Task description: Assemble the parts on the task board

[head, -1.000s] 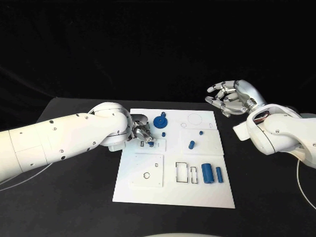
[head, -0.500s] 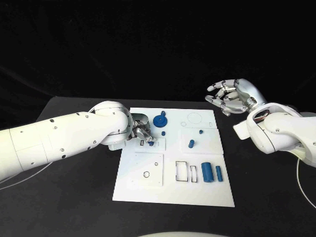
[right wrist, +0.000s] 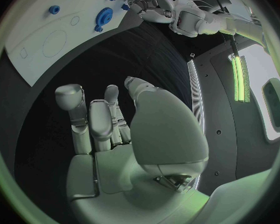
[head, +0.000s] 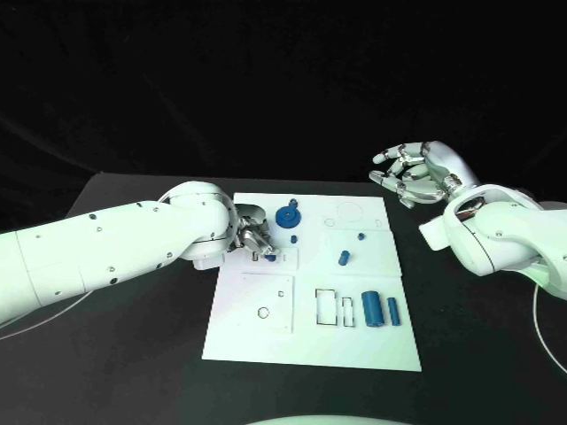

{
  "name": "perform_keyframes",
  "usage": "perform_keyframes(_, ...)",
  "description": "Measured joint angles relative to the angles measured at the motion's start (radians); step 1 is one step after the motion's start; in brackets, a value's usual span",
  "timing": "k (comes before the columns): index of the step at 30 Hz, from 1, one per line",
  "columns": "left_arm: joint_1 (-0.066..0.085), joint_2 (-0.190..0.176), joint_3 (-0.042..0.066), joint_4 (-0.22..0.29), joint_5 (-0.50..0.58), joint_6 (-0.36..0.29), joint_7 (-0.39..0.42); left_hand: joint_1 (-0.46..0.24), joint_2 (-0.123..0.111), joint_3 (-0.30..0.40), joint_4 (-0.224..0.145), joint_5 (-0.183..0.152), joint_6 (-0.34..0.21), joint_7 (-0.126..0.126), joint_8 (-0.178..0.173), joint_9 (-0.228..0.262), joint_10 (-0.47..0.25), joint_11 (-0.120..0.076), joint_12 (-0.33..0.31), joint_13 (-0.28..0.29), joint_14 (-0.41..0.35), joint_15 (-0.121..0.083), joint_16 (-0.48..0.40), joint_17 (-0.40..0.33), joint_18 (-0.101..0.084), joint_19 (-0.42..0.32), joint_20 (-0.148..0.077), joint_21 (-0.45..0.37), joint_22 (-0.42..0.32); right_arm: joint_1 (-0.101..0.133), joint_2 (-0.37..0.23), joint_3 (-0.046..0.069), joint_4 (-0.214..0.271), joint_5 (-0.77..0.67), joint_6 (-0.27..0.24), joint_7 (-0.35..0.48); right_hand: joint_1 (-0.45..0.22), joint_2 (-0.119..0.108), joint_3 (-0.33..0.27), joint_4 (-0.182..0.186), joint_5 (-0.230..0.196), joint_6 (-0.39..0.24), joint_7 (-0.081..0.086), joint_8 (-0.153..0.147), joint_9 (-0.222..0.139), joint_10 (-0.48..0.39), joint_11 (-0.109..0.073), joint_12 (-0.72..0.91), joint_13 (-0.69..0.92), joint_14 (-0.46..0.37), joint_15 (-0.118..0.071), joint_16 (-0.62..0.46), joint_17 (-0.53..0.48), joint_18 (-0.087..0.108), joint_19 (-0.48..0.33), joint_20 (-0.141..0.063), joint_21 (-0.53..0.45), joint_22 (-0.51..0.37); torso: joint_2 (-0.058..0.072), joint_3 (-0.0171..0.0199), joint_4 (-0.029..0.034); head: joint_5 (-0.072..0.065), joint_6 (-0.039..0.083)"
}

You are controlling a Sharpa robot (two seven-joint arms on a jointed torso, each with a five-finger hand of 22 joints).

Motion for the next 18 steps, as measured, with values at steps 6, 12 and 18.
perform_keyframes(6,-0.001,-0.002,0.000,0.001,0.000,0.001,0.000,0.000,0.000,0.001,0.001,0.005,0.000,0.000,0.000,0.000,0.000,0.000,0.000,0.001,0.000,0.000,0.000,0.000,0.000,0.000,0.000,0.000,0.000,0.000,0.000,0.000,0.000,0.000,0.000,0.000,0.000,0.000,0.000,0.000,0.000,0.000,0.000,0.000,0.000,0.000,0.000,0.000,0.000,0.000,0.000,0.000,0.000,0.000,0.000,0.000,0.000,0.000,0.000,0.0000,0.0000,-0.001,0.000)
perform_keyframes(12,-0.002,-0.004,0.000,0.000,0.003,0.001,0.001,-0.003,-0.003,0.001,0.001,0.010,0.001,-0.001,0.005,0.000,0.000,0.000,0.000,0.001,0.000,0.000,0.000,0.000,0.000,0.000,0.000,0.000,0.000,0.000,0.000,0.000,0.000,0.000,0.000,0.000,0.000,0.000,0.000,0.000,0.000,0.000,0.000,0.000,0.000,0.000,0.000,0.000,-0.001,0.000,0.000,0.000,0.000,0.000,0.000,0.000,0.000,0.000,0.000,0.0000,-0.0001,-0.001,0.000)
perform_keyframes(18,-0.002,-0.004,0.000,-0.001,0.004,0.005,0.001,-0.009,-0.009,0.001,0.001,0.010,0.010,-0.010,0.005,0.003,0.004,-0.004,0.000,0.003,0.000,0.000,0.000,0.000,0.000,0.000,0.000,0.000,0.000,0.000,0.000,0.000,0.000,0.000,0.000,0.000,0.000,0.000,0.000,0.000,0.000,0.000,0.000,0.000,0.000,0.001,0.001,0.000,-0.001,0.000,0.000,0.000,0.000,0.000,0.000,0.000,0.000,0.000,0.000,0.0000,-0.0001,0.000,-0.002)
